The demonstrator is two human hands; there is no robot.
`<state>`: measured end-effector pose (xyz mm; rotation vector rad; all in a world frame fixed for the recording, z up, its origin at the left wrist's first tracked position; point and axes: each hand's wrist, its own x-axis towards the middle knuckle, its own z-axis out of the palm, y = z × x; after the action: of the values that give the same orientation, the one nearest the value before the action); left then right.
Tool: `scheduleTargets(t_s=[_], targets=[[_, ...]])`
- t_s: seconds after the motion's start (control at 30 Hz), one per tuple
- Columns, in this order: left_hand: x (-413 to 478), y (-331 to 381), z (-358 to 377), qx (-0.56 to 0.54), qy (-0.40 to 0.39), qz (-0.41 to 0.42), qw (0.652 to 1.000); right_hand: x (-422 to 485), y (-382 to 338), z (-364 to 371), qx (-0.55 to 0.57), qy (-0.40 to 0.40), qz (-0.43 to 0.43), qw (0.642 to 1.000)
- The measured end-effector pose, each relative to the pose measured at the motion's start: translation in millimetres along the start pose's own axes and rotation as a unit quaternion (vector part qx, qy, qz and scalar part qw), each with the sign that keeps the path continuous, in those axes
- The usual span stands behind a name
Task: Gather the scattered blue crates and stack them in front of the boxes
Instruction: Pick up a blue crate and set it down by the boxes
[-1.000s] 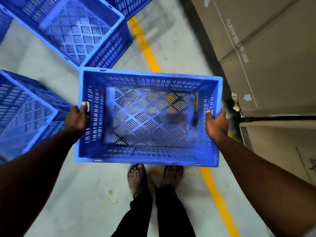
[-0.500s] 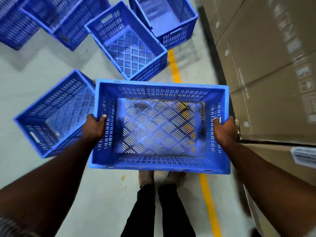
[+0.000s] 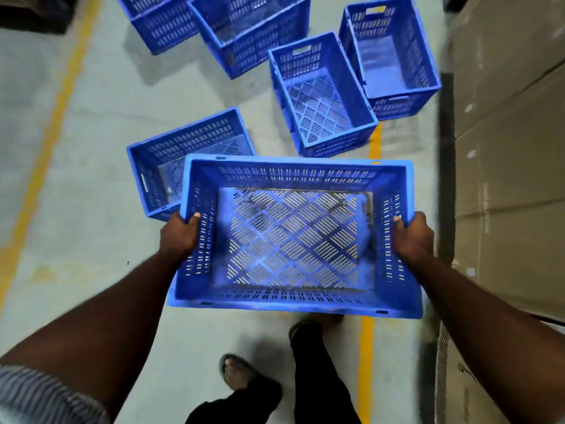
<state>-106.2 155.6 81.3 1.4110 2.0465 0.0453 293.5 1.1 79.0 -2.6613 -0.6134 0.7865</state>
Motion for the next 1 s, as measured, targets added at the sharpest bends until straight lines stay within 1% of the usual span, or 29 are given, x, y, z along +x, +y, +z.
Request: scheduleTargets(t_s=[0.1,0.3,0.37,0.4,0.47,0.5,0.6,0.73,0.9,1.0], targets=[[-6.5,-46.8,-28.3,-0.017,0.012,-0.029,0.999,-27.4,-24.5,20.5,-0.010,-0.026,-0.050,0.998],[-21.4,-157.6,-95.4,-0.048,0.042,-0.091,0.994,-105.6,-89.3,74.0,-0.034,-0.044,-0.125,0.991],[-28.8,-195.8,-119.1,-0.076,0.051,-0.118,0.989,-134.8,-115.2,91.5,-0.040,-0.055,-0.156,0.985],[-30.3,-203.8,-122.4,-0.082,0.053,-0.123,0.988,-142.9,-124.2,92.3,-0.036,-0.053,-0.158,0.985],[-43.3,-258.9,-155.7,-0.114,0.070,-0.162,0.978,-184.0,-155.0,124.9,-0.053,-0.071,-0.195,0.977],[-43.4,-263.7,-153.6,-0.124,0.069,-0.162,0.977,-187.1,-161.6,123.0,-0.054,-0.063,-0.197,0.977],[-63.5,-337.2,-190.8,-0.164,0.101,-0.214,0.958,-244.0,-208.6,165.8,-0.072,-0.085,-0.252,0.961],[-86.2,-428.3,-225.8,-0.201,0.148,-0.280,0.927,-316.2,-270.6,225.7,-0.099,-0.122,-0.341,0.927],[-110.9,-510.3,-255.7,-0.230,0.214,-0.352,0.882,-385.1,-325.8,297.0,-0.123,-0.159,-0.433,0.879],[-118.7,-549.4,-274.3,-0.233,0.246,-0.393,0.855,-421.6,-358.2,341.7,-0.131,-0.186,-0.464,0.856]])
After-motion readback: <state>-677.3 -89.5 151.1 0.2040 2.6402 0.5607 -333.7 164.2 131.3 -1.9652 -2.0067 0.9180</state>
